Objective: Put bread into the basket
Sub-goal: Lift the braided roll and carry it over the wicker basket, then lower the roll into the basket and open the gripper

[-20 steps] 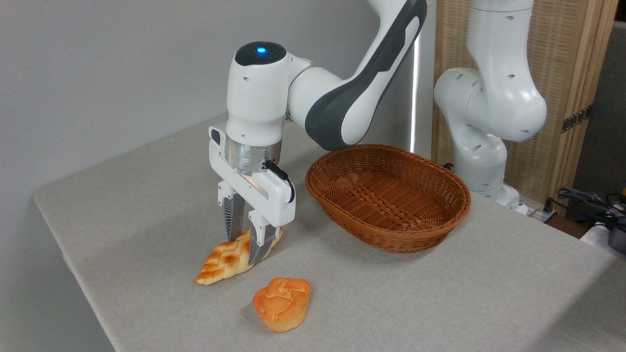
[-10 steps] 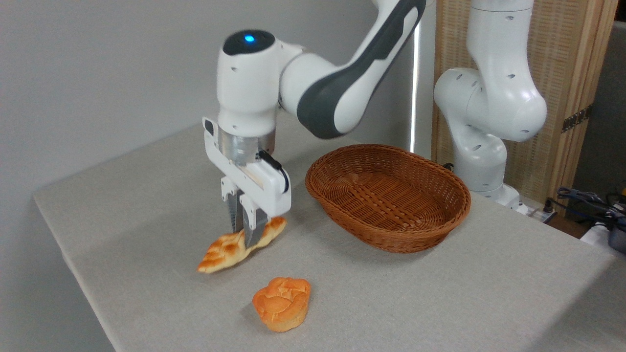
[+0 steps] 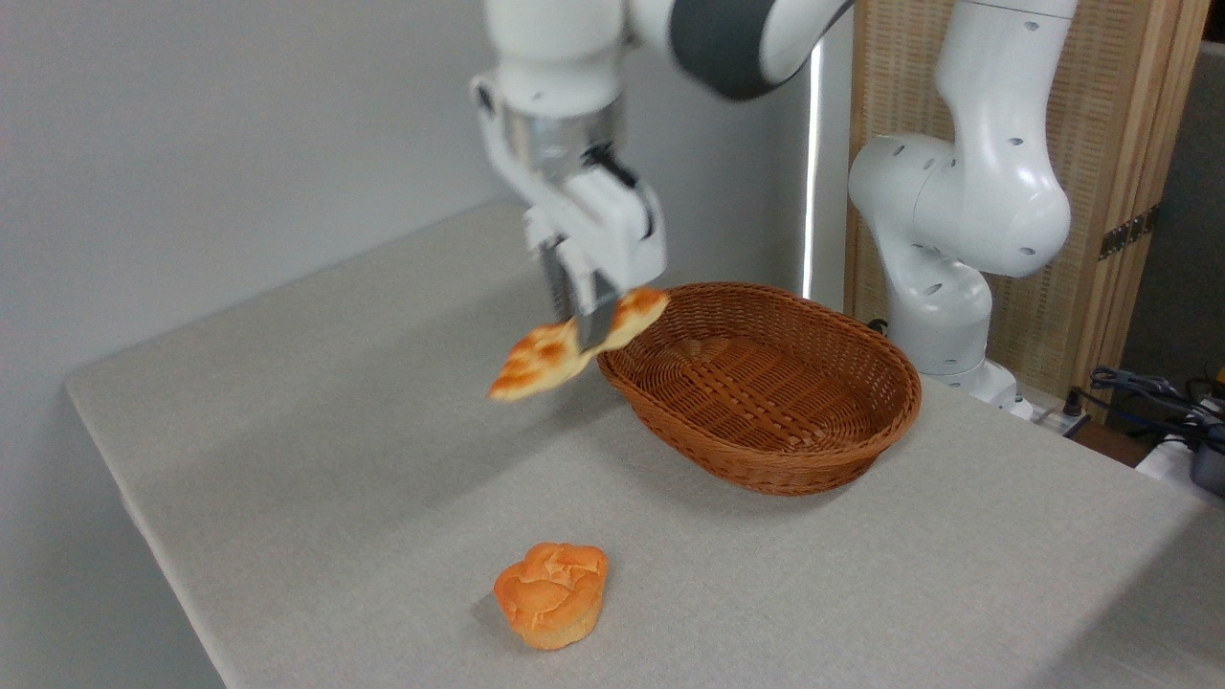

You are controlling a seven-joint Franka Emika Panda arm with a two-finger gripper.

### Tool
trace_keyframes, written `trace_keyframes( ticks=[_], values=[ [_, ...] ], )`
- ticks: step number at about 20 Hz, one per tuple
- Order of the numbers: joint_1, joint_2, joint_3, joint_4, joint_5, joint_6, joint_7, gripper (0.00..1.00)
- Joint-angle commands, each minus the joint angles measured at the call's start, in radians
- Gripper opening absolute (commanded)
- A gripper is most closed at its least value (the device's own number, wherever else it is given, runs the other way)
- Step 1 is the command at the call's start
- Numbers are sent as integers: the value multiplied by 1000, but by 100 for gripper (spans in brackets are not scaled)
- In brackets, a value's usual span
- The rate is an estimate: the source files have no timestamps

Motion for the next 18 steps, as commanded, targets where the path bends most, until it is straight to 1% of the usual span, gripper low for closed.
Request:
trace_keyframes(
  ticks=[1,2,3,5,6,7,10,13,14,16,18],
  values=[
    [-16,-141,12,-130,13,-50,18,32],
    [-18,-166,12,-166,36,-52,26,35],
    [-21,-174,12,-181,53,-53,30,43],
    [-51,-194,11,-236,119,-75,41,63],
    [-64,-194,11,-249,137,-86,41,76],
    [-71,-192,11,-252,142,-89,40,78],
    [-73,-192,12,-253,142,-109,33,84],
    [-73,-191,11,-253,142,-116,27,88],
    [-73,-191,12,-253,142,-128,27,93],
    [-72,-189,12,-253,142,-148,27,100],
    [-72,-186,11,-253,142,-178,29,100]
  ],
)
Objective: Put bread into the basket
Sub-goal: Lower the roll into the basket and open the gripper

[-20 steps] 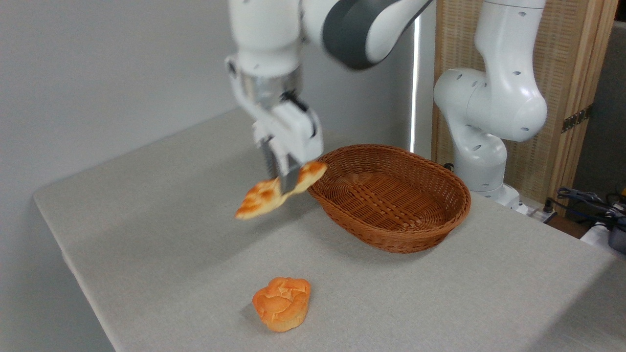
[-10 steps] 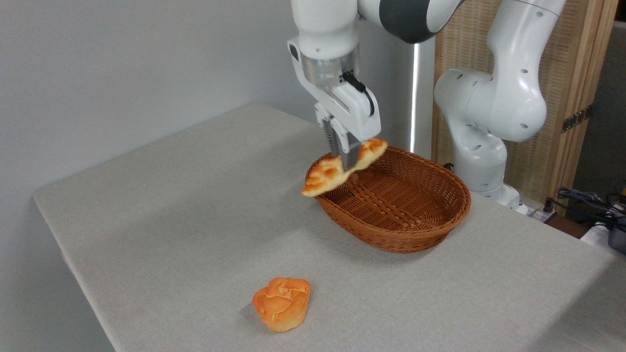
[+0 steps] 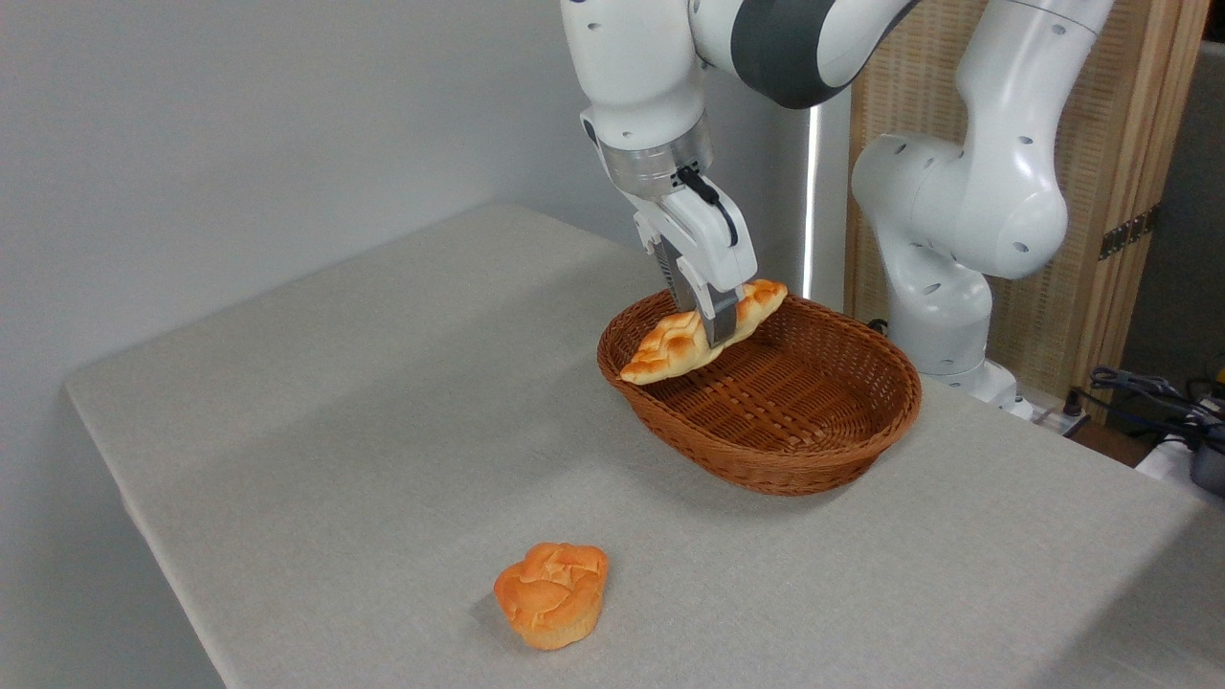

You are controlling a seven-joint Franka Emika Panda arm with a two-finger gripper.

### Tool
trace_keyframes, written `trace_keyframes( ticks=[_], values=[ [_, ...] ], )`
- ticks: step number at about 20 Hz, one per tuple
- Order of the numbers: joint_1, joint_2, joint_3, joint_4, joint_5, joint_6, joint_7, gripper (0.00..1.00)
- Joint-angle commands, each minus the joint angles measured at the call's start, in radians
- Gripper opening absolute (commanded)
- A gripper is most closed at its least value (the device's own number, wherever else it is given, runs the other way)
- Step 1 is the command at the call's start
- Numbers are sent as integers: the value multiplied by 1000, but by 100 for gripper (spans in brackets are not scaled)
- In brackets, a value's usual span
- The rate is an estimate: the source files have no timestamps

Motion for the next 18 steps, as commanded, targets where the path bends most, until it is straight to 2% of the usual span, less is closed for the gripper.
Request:
trace_keyframes(
  ticks=[1,10,14,18],
  values=[
    [-9,-3,8,5,13,-58,0,100],
    [-9,14,10,10,-2,-60,-21,100],
    [-8,25,20,13,-47,-54,-62,100],
    [-9,25,40,53,-47,-55,-61,100]
  ],
)
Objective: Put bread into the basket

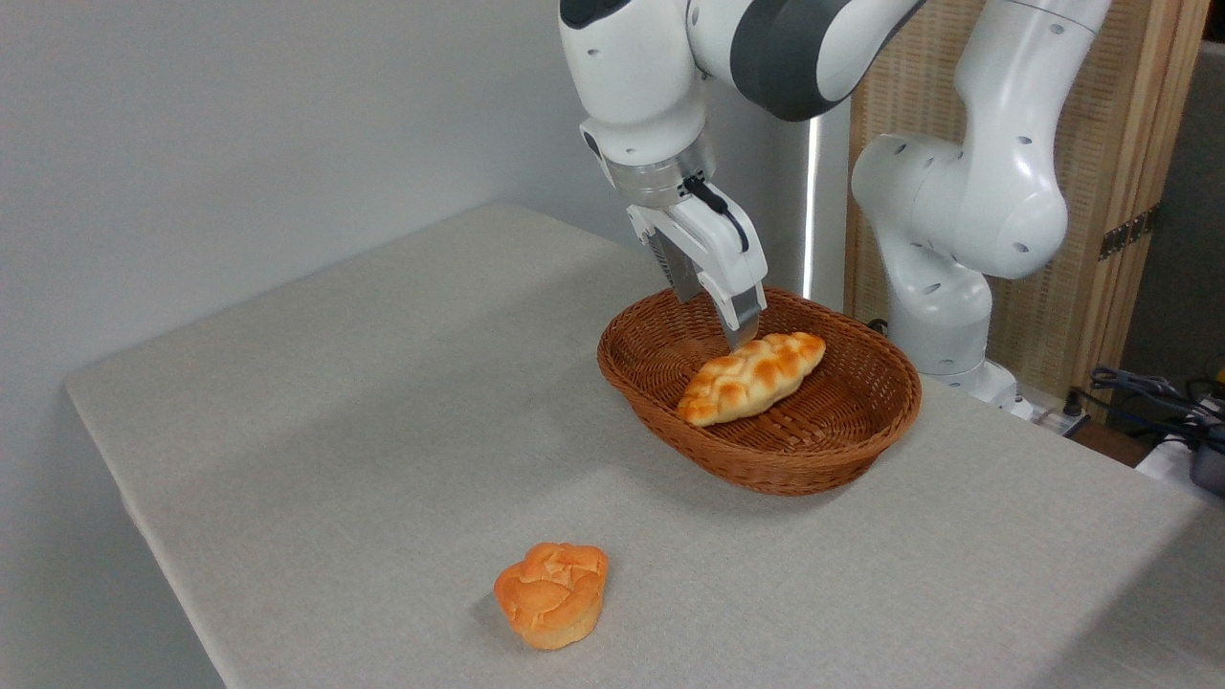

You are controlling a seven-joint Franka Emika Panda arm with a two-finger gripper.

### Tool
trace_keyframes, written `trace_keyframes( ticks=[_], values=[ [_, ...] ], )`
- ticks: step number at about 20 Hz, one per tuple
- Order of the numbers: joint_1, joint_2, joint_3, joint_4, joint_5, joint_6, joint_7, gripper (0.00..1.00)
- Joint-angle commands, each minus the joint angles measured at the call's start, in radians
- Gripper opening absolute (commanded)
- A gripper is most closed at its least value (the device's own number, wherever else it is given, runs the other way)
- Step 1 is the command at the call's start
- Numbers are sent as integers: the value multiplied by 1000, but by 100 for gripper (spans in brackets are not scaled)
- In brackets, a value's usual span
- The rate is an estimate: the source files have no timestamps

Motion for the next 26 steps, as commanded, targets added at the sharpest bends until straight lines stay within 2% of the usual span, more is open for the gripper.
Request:
trace_keyframes(
  ticks=[1,5,8,11,12,13,14,15,16,20,24,26],
  values=[
    [-9,10,29,88,-11,-15,-13,100],
    [-9,80,33,287,4,-9,-4,100],
    [-2,219,32,514,50,-11,-5,100],
    [10,284,29,605,52,-9,-8,100],
    [56,316,15,637,49,-9,-14,100],
    [117,345,-38,675,43,-9,-16,100],
    [151,364,-72,700,41,-11,-16,100],
    [212,399,-133,749,43,-15,-19,100],
    [231,422,-167,774,47,-15,-36,100],
    [227,448,-188,782,54,-11,-145,100],
    [224,454,-200,777,57,-5,-140,100],
    [209,453,-194,771,92,6,-136,100]
  ],
)
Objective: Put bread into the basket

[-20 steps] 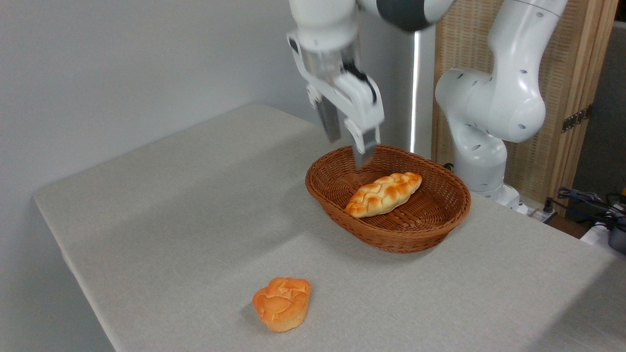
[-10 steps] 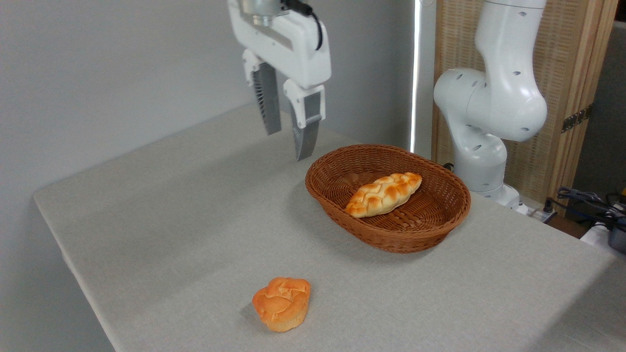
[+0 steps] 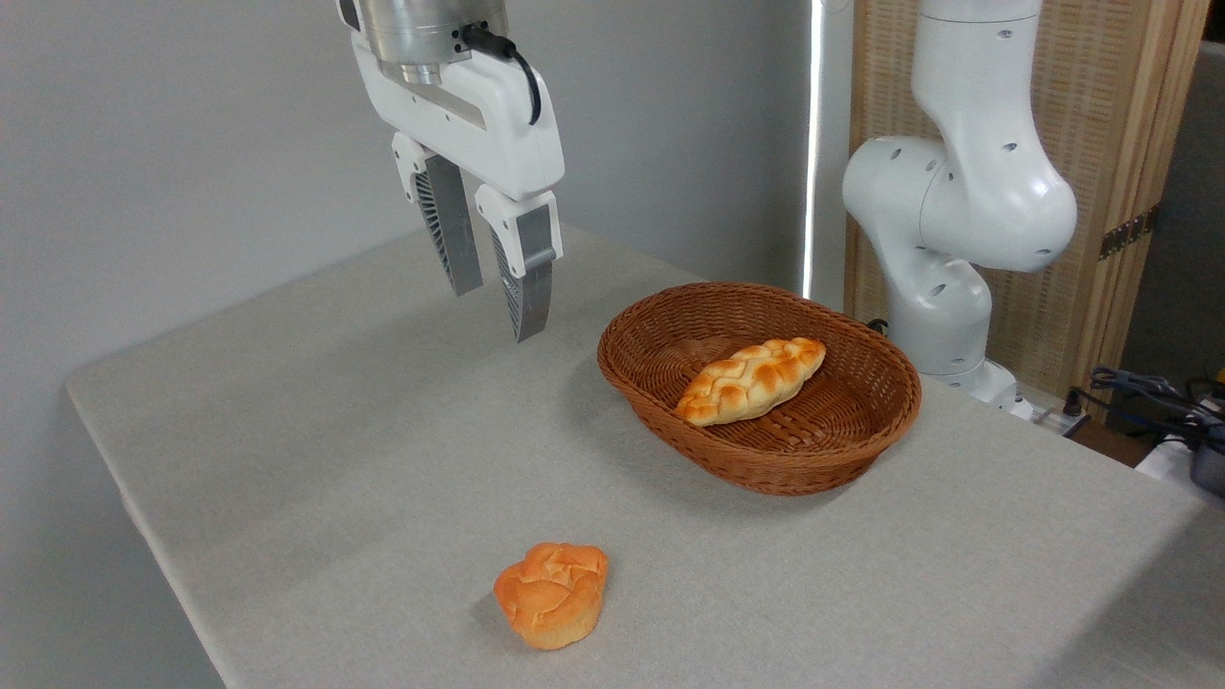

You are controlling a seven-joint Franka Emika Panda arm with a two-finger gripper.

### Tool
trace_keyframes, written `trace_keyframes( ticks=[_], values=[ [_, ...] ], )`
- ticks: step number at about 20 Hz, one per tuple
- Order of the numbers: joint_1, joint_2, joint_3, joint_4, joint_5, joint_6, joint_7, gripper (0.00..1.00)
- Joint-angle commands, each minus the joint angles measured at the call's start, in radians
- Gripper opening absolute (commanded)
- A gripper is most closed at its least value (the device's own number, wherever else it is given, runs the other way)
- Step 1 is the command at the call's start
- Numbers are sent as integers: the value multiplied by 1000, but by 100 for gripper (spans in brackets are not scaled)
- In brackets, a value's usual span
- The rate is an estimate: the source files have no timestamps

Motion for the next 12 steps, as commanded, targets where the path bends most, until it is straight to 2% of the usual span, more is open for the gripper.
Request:
trace_keyframes(
  ticks=[1,3,7,10,12],
  values=[
    [-38,5,8,11,78,12,-7,100],
    [-46,6,18,11,90,15,-7,100],
    [-50,3,57,11,75,17,-6,100],
    [-70,2,100,12,37,17,-4,100],
    [-70,3,100,12,38,15,-4,100]
  ],
)
